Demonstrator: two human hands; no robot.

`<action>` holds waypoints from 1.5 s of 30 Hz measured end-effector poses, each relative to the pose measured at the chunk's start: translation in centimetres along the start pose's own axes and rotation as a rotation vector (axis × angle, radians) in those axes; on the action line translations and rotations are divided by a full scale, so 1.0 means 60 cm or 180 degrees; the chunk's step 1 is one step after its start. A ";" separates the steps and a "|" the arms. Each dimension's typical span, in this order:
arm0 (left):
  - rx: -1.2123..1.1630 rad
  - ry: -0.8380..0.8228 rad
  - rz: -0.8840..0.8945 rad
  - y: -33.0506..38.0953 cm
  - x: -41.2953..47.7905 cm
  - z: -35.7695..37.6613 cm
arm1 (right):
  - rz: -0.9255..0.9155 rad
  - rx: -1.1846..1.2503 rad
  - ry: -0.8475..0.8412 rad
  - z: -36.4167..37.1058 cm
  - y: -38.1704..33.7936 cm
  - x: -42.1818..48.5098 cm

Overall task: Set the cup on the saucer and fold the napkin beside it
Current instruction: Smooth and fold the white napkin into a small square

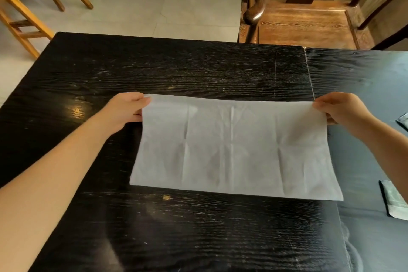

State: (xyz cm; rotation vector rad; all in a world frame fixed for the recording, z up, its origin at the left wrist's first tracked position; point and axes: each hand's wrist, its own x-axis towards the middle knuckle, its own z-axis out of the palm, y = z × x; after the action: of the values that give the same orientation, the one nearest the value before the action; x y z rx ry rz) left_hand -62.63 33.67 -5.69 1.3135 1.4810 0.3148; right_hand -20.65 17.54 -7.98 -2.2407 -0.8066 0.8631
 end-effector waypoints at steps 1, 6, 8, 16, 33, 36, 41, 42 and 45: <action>-0.0021 0.0109 0.0016 0.002 0.004 0.019 | -0.0018 -0.0335 0.0155 -0.005 0.005 0.005; 0.0567 0.0750 0.0087 0.012 0.023 0.084 | -0.0246 -0.1947 0.0974 0.026 -0.010 0.000; 0.0655 0.0821 0.0111 0.010 0.024 0.088 | -0.1020 -0.1882 0.0893 0.093 -0.041 -0.028; 0.0756 0.0958 0.0218 -0.009 0.030 0.083 | -0.2197 -0.2287 -0.0374 0.372 -0.112 -0.171; 0.2625 0.1384 0.1020 -0.087 -0.059 0.254 | -0.1772 -0.2049 -0.0003 0.318 -0.066 -0.164; 0.2916 0.1474 0.0798 -0.102 -0.054 0.247 | -0.1721 -0.2117 0.0025 0.289 -0.043 -0.159; 0.3060 0.1470 0.0658 -0.110 -0.059 0.232 | -0.1149 -0.2290 0.0398 0.172 0.046 -0.126; 0.3053 0.1465 0.0651 -0.109 -0.060 0.232 | -0.1026 -0.2273 0.0421 0.150 0.065 -0.121; 0.3038 0.1457 0.0592 -0.102 -0.063 0.232 | -0.0939 -0.2283 0.0509 0.101 0.103 -0.113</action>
State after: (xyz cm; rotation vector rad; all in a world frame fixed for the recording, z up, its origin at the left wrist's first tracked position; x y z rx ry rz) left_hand -55.32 22.37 -13.69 2.2508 2.0034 -0.0037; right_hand -27.22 10.67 -13.57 -2.6311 -1.4960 0.2587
